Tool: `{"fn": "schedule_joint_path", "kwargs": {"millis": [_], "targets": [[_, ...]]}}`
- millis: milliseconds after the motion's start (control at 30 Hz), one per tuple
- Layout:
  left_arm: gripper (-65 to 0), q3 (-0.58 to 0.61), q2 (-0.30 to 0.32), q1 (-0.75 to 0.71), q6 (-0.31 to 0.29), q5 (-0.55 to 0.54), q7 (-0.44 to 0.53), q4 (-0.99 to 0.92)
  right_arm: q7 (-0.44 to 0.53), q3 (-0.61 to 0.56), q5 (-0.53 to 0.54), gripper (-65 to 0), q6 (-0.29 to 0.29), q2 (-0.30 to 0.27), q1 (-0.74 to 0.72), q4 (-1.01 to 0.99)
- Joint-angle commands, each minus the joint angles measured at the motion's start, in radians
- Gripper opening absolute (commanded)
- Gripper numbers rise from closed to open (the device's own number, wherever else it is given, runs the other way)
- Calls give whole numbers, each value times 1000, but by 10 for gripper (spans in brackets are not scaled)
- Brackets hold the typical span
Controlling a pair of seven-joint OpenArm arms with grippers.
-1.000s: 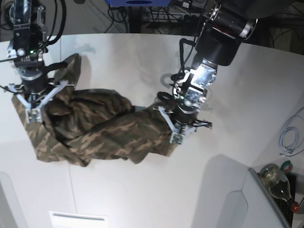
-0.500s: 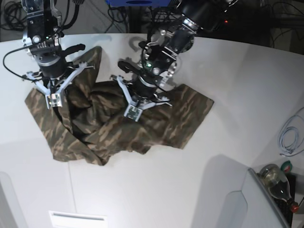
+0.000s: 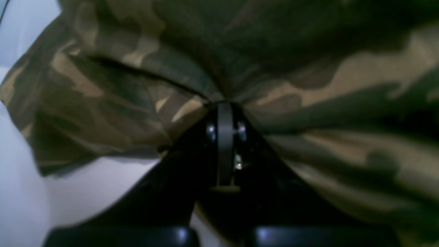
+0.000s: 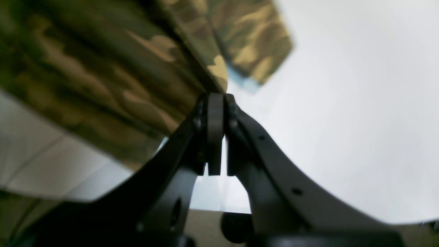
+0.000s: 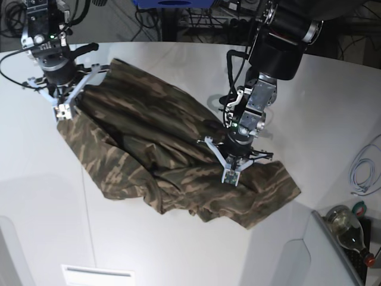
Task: Layout the t-shirt on the table in an organized manner, then fold the t-shirt properly
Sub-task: 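Regrasp shirt edges with both grippers and drag them apart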
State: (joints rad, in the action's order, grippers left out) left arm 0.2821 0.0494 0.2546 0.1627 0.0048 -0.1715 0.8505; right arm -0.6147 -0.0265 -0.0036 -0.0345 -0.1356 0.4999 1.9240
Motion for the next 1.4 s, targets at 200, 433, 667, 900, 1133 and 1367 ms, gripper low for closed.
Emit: {"fn": "schedule_joint_path", "kwargs": {"millis": [200, 433, 667, 900, 1133, 1367], "targets": [[-650, -11, 42, -38, 18, -6, -3, 238, -146, -108, 0, -594, 17, 60, -19, 9], [-650, -119, 48, -272, 15, -4, -136, 617, 9, -165, -2, -320, 20, -6, -31, 65], [-650, 55, -19, -326, 18, 5, 34, 416, 26, -270, -2, -278, 20, -12, -329, -116], [-650, 58, -44, -292, 18, 5, 51, 266, 19, -390, 0, -275, 112, -8, -515, -286], [-650, 58, 43, -305, 18, 5, 49, 250, 22, -413, 0, -281, 153, 37, -677, -565], [-650, 56, 114, -324, 18, 5, 49, 246, 22, -324, 3, -650, 147, 47, -705, -611]]}}
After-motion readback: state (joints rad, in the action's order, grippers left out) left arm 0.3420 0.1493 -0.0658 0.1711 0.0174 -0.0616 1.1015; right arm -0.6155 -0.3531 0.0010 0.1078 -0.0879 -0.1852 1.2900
